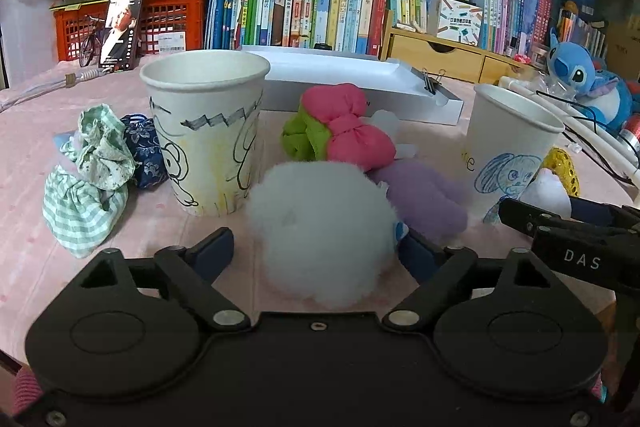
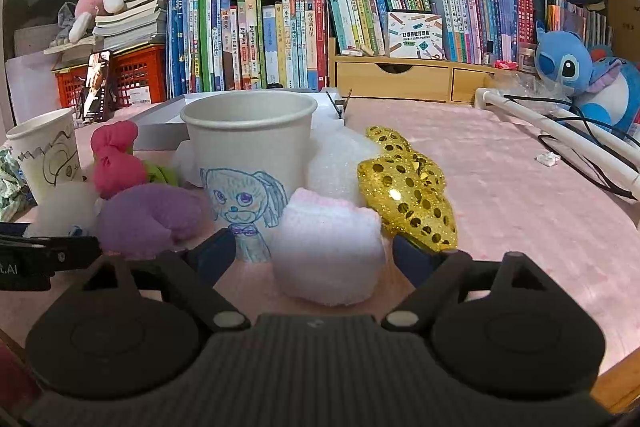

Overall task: Organize soft objects
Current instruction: 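Grasp the white fluffy pompom with the left tool while the right tool grasps the pink-white sock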

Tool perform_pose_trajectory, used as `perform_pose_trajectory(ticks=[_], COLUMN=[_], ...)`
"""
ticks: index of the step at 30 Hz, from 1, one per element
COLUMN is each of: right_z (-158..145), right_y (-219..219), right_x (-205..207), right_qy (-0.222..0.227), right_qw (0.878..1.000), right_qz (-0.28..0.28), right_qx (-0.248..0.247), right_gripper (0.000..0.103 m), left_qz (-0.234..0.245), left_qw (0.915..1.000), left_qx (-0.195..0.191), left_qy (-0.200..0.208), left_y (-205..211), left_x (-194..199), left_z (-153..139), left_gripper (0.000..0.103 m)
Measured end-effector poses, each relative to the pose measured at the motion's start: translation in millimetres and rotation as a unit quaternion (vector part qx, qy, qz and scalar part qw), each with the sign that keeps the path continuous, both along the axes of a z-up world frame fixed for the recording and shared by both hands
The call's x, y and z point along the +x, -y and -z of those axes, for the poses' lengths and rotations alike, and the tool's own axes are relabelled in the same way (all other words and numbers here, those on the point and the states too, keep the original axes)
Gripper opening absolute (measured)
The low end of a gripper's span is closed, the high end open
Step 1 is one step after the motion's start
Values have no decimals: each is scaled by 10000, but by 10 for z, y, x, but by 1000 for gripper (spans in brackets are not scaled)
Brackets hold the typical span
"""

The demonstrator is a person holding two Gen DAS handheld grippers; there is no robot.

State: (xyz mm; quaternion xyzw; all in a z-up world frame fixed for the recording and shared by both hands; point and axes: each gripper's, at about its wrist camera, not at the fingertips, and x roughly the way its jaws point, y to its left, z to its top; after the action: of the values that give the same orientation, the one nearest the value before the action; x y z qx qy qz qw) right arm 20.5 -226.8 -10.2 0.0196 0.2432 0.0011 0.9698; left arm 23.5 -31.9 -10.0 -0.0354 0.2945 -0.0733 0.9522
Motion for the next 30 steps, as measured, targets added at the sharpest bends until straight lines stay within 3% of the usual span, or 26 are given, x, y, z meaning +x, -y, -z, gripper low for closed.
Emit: perform_pose_trajectory(ticks=[12,18,25,30], right_z=[-14,-23,-46,-50], right_y=[-36,-23,-13,-47], right_x=[-22,-59,-90,-122], right_qy=[-14,-6,4,18], right_qw=[10000,9998,9996,9996], right_qz=[14,176,269,293], right_qx=[-17,-59,43,30], right_gripper=[80,61,59,59], left_qz=[74,63,51,123], left_qw=[9997,9998,9998,9995], left_qx=[-221,-132,-146,-295], left_qy=[-11,107,89,15], left_y=[-46,-53,-54,-91], left_x=[-29,-50,-37,-38], left_z=[-41,-61,-47,-46], left_gripper=[69,72,75,65])
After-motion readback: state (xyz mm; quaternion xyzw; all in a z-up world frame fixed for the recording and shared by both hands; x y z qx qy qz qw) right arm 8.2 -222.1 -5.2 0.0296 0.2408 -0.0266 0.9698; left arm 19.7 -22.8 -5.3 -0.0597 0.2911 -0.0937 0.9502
